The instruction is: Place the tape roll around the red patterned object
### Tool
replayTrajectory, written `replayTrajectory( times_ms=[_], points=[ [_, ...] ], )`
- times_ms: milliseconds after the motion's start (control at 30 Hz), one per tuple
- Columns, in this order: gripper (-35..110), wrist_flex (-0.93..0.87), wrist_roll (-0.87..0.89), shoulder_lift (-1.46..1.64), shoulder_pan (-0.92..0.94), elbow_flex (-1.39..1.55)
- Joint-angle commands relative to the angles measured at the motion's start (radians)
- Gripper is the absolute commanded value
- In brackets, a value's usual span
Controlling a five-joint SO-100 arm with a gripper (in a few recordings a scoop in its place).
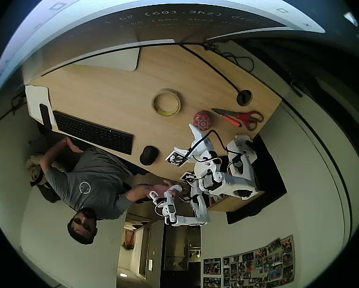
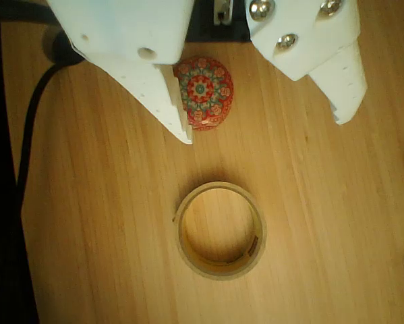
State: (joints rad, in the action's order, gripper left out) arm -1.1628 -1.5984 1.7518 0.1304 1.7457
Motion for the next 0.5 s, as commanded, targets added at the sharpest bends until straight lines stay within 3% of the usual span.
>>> replayTrajectory(
  times_ms=[0,467],
  points=[
    [50,-0.005,0.012,0.046,0.003,0.023],
    [49,-0.006,0.063,-0.264,0.046,-0.160]
  ],
)
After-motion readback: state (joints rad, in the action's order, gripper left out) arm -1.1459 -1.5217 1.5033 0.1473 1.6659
